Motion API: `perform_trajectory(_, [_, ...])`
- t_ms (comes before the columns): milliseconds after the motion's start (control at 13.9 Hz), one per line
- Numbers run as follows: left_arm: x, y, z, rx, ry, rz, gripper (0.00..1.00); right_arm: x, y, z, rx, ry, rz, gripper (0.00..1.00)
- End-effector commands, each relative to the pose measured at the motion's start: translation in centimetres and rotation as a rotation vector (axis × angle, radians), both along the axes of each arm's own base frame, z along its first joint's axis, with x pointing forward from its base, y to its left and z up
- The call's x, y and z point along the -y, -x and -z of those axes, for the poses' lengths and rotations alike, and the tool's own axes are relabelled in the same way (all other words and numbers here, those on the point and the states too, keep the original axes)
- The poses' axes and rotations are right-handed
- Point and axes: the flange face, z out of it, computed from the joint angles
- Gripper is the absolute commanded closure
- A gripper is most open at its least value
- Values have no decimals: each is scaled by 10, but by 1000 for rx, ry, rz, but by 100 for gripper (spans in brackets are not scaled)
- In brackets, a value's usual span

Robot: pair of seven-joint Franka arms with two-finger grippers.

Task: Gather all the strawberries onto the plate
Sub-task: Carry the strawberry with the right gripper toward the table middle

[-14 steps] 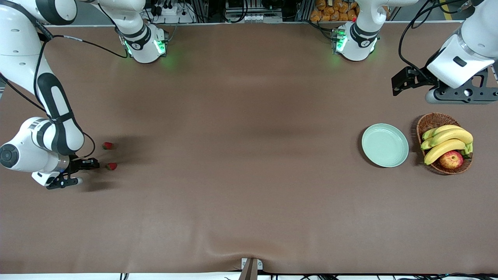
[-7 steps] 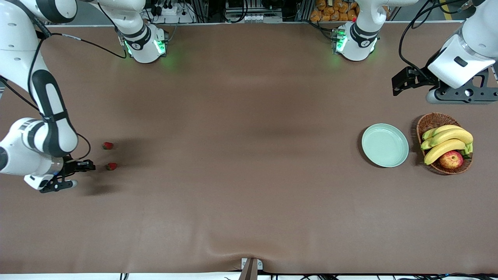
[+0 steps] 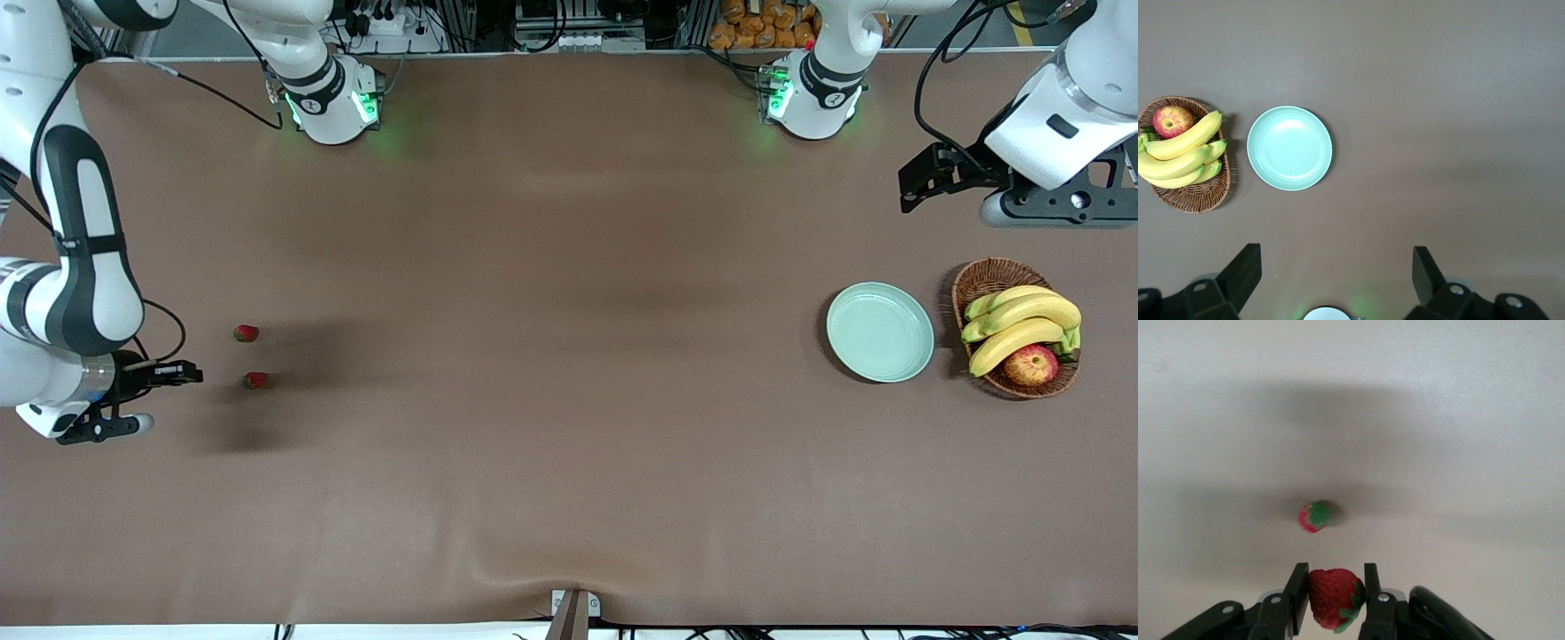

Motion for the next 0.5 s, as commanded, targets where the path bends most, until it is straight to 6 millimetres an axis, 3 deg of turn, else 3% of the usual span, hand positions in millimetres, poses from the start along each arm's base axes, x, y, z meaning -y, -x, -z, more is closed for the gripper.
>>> perform_trajectory(0, [-2, 6, -4, -10, 21, -11, 0, -34, 7, -37, -26, 8, 57, 92])
perform_trajectory(431, [-3, 5, -2, -11, 21, -8, 0, -132, 17, -95, -56, -3, 212, 91])
